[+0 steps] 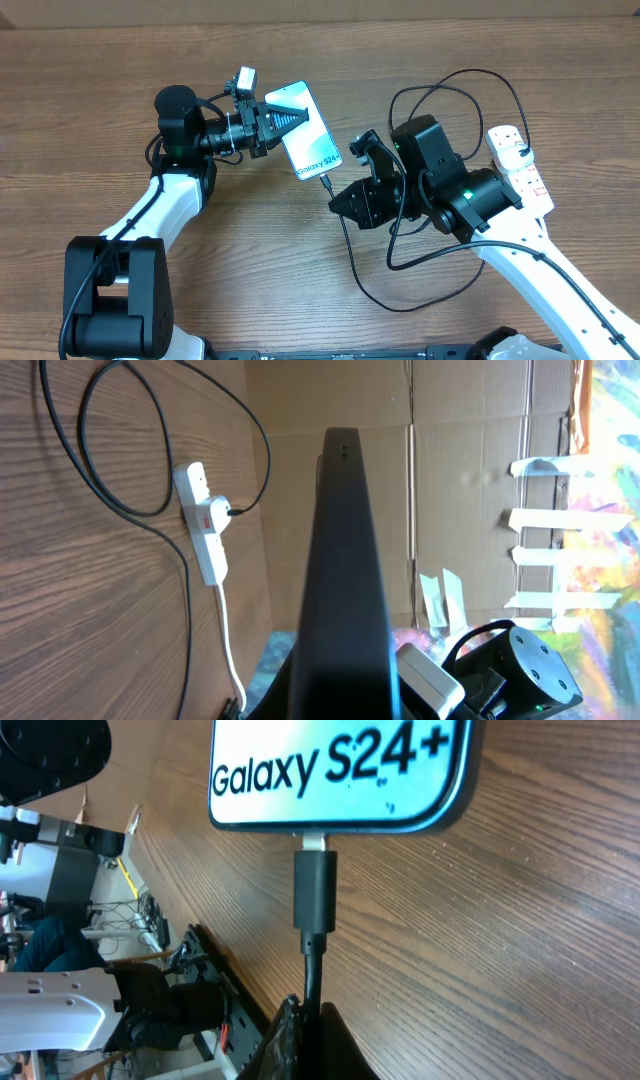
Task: Plug charger to phone and switch on socket
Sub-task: 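Align the USB-C plug under the phone's charging port, right gripper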
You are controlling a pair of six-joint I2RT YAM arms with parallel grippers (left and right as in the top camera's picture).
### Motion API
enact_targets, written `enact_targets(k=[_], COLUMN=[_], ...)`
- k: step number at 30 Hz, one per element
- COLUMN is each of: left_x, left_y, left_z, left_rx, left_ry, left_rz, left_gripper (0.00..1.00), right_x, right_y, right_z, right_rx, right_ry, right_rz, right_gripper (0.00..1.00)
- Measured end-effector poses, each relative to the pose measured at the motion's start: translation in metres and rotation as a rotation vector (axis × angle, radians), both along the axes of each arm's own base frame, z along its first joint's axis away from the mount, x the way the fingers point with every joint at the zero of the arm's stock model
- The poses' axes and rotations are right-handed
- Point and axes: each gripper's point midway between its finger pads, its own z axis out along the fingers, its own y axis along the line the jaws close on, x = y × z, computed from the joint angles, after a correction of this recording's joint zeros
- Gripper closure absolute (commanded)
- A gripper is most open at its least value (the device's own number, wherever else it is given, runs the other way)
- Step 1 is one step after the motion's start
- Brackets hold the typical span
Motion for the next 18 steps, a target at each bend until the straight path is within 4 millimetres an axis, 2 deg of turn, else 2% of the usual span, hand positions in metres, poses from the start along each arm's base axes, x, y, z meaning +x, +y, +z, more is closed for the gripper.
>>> enact_targets(k=[18], left_x=[0.001], left_y=[0.002], left_z=[-0.0001], left_rx=[0.014], left_ry=[-0.058], left_rz=[0.003], left_gripper=[0.96], right_x=[-0.0019], right_y=[-0.0011], right_z=[-0.0016], right_rx=[-0.007], right_ry=[0.011], right_rz=[0.0], right_gripper=[0.96])
